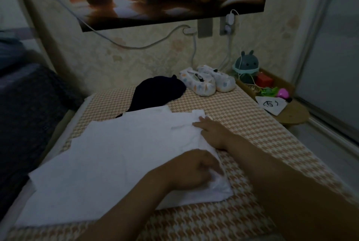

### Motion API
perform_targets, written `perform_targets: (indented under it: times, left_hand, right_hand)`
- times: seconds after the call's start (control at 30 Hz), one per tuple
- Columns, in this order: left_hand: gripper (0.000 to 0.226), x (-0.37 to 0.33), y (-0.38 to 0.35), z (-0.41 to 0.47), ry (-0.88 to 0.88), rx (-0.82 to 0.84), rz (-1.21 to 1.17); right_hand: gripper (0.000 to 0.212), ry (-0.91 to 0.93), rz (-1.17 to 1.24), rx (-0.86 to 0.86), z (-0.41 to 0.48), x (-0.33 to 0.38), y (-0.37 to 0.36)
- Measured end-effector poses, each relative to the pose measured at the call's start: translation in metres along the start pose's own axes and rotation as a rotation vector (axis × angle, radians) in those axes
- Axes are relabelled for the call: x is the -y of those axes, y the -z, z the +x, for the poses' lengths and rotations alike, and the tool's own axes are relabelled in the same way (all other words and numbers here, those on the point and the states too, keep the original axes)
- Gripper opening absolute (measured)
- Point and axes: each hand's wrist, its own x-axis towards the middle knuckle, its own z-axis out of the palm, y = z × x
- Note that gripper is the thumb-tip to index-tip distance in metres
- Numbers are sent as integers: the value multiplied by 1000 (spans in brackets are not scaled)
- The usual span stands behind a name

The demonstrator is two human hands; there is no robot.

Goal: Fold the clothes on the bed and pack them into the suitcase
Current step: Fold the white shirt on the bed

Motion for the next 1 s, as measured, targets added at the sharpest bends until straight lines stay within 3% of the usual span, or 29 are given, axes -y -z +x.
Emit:
perform_targets:
  times: [0.07,0.17,0.23,0.27,0.3,0.43,0.5,0.57,0.67,0.77,0.8,0.9,1.0]
  left_hand:
    - [27,-3,-2,-4,33,56,0]
    - [43,-6,-5,-2,203,26,33]
    - [58,-10,-14,8,243,-76,138]
    - [54,-13,-20,14,230,-160,218]
    - [48,-17,-26,20,223,-229,281]
    - [83,-25,-49,34,467,-210,340]
    - [74,-28,-46,38,554,-124,307]
    - [49,-30,-32,35,588,-27,293]
    - [19,-25,-2,12,573,-35,102]
    - [27,-8,28,-25,590,-65,-199]
    - [25,-4,37,-37,597,-61,-294]
    - [23,9,55,-69,602,-52,-431]
    - [24,20,76,-97,633,-65,-546]
  right_hand:
    - [44,0,47,-44,2,-3,-1]
    - [45,-62,-104,-250,2,-3,1]
    - [49,-184,-231,-376,-1,2,4]
    - [49,-239,-262,-401,-3,3,5]
    - [46,-275,-257,-401,-2,2,3]
    - [37,-305,-41,-297,-2,1,4]
    - [23,-318,19,-261,2,7,9]
    - [30,-339,70,-252,7,16,11]
    - [18,-371,62,-287,11,34,12]
    - [70,-573,232,-269,15,53,10]
    - [71,-609,339,-245,17,61,9]
    - [41,-457,502,-347,26,92,4]
    - [79,-127,704,-320,30,138,-2]
